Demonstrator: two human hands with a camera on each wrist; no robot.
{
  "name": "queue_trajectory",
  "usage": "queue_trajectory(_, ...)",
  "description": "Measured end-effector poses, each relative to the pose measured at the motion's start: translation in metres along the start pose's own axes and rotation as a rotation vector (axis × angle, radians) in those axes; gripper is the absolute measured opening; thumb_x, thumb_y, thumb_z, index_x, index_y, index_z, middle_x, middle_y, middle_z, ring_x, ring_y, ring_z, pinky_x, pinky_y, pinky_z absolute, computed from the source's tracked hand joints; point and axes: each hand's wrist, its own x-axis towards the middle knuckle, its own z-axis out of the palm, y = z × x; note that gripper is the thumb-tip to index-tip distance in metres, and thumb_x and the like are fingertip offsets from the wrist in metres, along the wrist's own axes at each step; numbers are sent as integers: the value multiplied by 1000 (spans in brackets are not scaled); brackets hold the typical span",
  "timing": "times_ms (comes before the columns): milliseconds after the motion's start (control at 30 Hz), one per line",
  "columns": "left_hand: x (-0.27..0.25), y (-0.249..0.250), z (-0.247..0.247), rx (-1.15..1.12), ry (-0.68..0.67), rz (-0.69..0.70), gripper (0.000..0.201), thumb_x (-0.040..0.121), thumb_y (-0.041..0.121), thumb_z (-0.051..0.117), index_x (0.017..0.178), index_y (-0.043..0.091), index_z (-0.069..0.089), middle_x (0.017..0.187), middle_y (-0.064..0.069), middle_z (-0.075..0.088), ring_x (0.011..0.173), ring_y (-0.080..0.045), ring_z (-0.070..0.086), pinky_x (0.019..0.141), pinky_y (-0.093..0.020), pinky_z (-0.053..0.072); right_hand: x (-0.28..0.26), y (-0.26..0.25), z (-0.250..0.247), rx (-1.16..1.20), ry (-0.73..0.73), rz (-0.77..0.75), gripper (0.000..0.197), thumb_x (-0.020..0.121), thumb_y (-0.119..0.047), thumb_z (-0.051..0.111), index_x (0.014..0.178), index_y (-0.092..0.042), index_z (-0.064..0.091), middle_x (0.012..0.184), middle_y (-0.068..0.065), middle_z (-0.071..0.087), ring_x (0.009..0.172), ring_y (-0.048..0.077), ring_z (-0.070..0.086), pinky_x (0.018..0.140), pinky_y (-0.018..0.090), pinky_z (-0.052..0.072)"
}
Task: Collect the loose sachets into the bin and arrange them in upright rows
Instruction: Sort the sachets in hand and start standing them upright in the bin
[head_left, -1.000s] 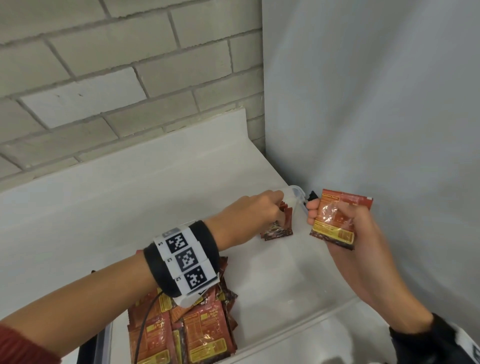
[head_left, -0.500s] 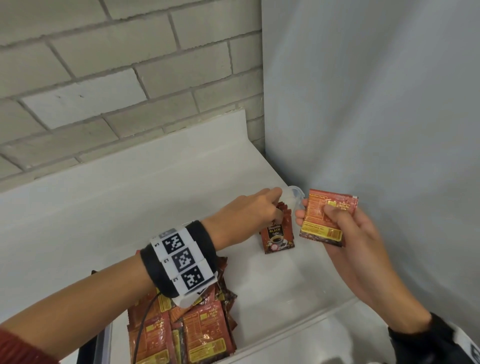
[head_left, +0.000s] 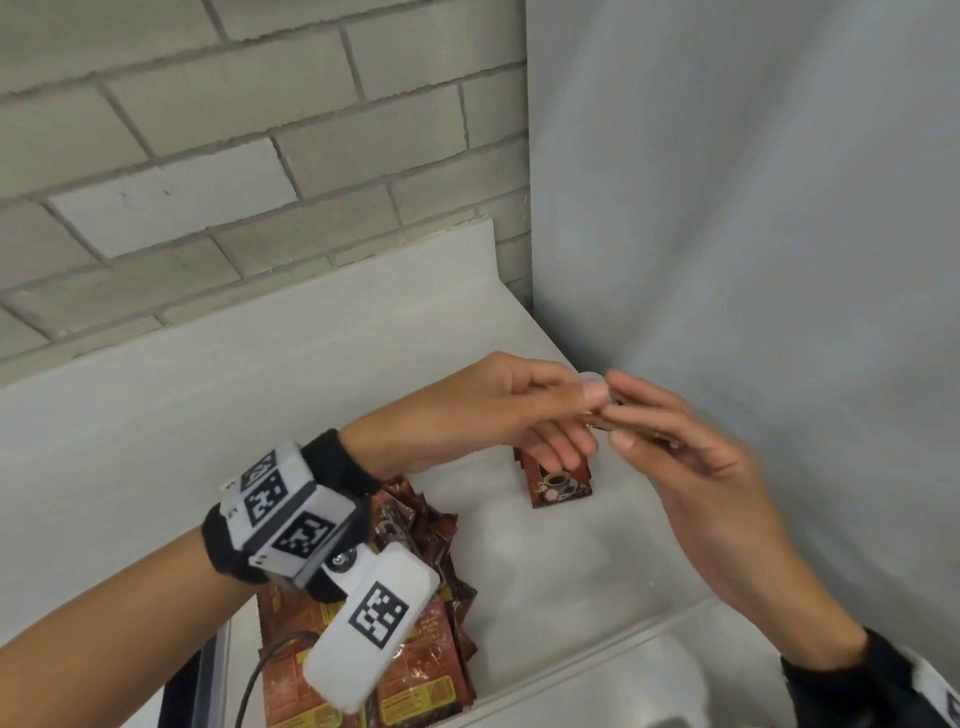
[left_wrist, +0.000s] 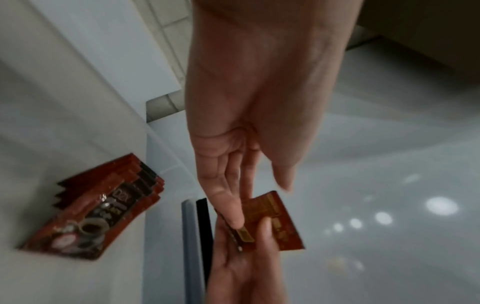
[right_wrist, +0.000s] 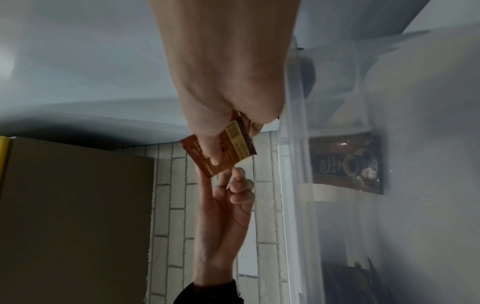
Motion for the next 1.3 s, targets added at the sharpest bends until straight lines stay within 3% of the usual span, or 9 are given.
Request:
queue_trajectory(100,-3,0,-5,-107,14,0,30,83,11,65,112,3,65,88,-7,70,79,-12,67,74,-19,53,-1,1,-3,-21,-114,1,34,69,-40,80,99,-24,77,140,-5,52,128,16,52,95,28,49)
queue_trajectory(233,-7,0,-12,-63,57,24,29,85,-3,62,113,6,66,98,-7,70,87,-11,66,71,-17,52,-3,1,-6,43,-199,12,57,71,2,58,124,-18,63,143,-3,50,130,12,47,94,23,47)
queue_trajectory(467,-14,1,-17,110,113,64,34,84,2,68,114,16,64,100,-12,72,83,-15,63,66,-20,49,3,0,1,178,-50,135,67,65,-46,80,121,-14,61,113,5,68,98,15,63,79,23,52)
queue_trajectory(600,-16,1,-21,197,89,52,35,86,5,66,117,22,64,99,-6,74,88,-19,66,83,-35,51,3,-1,6,94,-30,165,70,64,-62,75,115,-14,68,94,3,68,81,12,60,70,20,49)
queue_trajectory(700,-16,-1,-18,218,72,54,36,88,10,65,121,23,60,101,-5,74,96,-27,67,92,-41,49,3,4,4,14,-24,171,60,60,-61,78,103,-20,71,87,1,70,82,12,64,78,25,51)
queue_trajectory(867,-9,-10,-18,160,171,3,33,80,12,74,110,10,61,94,-11,71,77,-16,67,74,-29,56,4,6,4,72,30,176,59,49,-52,88,86,-13,64,80,11,71,75,21,68,77,32,57)
queue_trajectory(1067,-2,-8,-23,353,251,39,16,74,8,79,88,5,71,79,-12,73,59,-10,64,58,-15,49,2,1,8,39,147,94,38,60,-25,83,84,-14,56,90,-1,72,88,11,68,73,16,52)
queue_trajectory(1167,8,-18,-18,529,238,19,14,73,6,80,84,2,71,68,-5,71,52,-7,65,57,-14,49,2,-4,10,-166,178,-24,22,81,5,68,87,-13,56,82,-8,66,80,4,63,72,10,47)
queue_trajectory(1300,25,-36,-7,717,163,3,10,79,0,72,88,1,74,75,-11,73,64,-18,71,66,-28,58,4,-6,9,-814,-226,-59,12,86,-19,50,89,-25,60,85,-14,61,81,7,62,71,14,47)
